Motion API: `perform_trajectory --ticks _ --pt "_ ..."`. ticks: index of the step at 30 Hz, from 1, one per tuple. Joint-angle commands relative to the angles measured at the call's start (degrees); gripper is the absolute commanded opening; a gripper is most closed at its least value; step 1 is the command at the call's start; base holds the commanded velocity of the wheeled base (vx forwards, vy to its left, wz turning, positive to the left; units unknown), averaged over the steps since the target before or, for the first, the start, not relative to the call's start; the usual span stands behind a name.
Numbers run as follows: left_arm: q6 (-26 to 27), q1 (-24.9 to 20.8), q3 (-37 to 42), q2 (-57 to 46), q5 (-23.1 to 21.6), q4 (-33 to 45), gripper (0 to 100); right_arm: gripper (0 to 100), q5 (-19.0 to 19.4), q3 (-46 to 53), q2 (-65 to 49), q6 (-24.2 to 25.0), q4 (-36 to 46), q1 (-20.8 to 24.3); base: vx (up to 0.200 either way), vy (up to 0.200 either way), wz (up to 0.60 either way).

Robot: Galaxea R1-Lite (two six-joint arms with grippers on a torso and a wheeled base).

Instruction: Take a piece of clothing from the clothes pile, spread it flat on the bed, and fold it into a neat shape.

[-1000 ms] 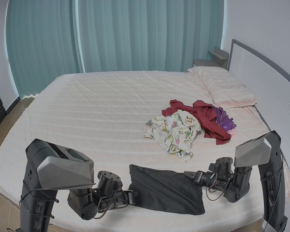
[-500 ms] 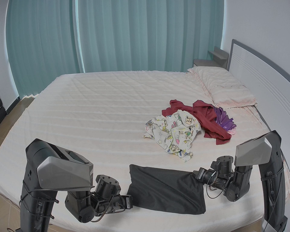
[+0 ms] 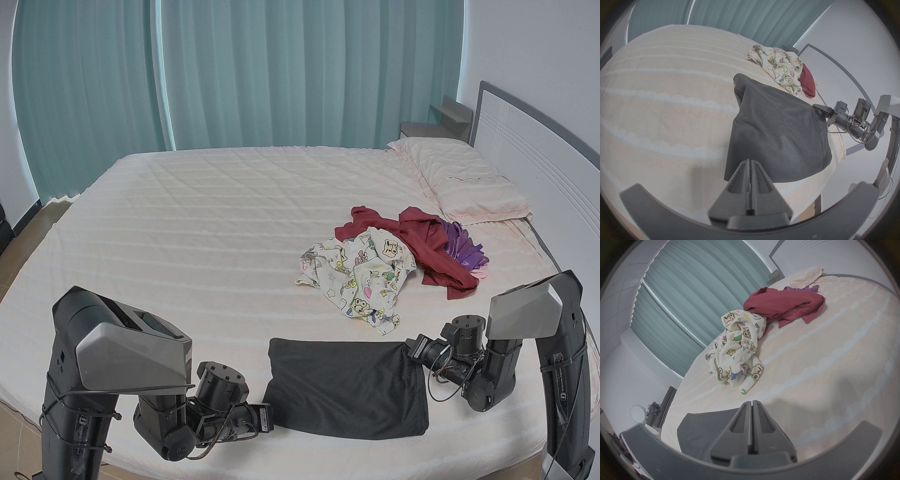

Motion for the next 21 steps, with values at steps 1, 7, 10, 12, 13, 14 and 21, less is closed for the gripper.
perform_trajectory --ticks 1,7,10,12,13,14,21 --pt "-0.1 0.0 0.1 0.1 0.0 -0.1 0 0 -0.9 -0.2 0.8 -0.2 0.1 -0.6 0.000 0.000 0.00" --pt "-0.1 0.0 0.3 0.0 0.1 -0.3 0 0 -2.0 -0.5 1.6 -0.3 0.0 -0.8 0.000 0.000 0.00" --pt "-0.1 0.0 0.3 -0.1 0.1 -0.3 0 0 -2.5 -0.5 1.7 -0.3 -0.1 -1.0 0.000 0.000 0.00" --pt "-0.1 0.0 0.2 -0.1 0.2 -0.3 0 0 -2.6 -0.5 1.7 -0.4 -0.1 -0.9 0.000 0.000 0.00" --pt "0.0 0.0 0.2 -0.1 0.2 -0.3 0 0 -2.6 -0.5 1.7 -0.4 0.0 -0.9 0.000 0.000 0.00" --pt "0.0 0.1 0.3 -0.3 0.5 -0.3 0 0 -2.6 -0.5 1.6 -0.4 0.0 -1.0 0.000 0.000 0.00" --pt "-0.4 1.1 -0.1 -3.0 0.8 -0.2 0 100 -2.6 -0.1 1.8 -0.4 0.2 -0.9 0.000 0.000 0.00"
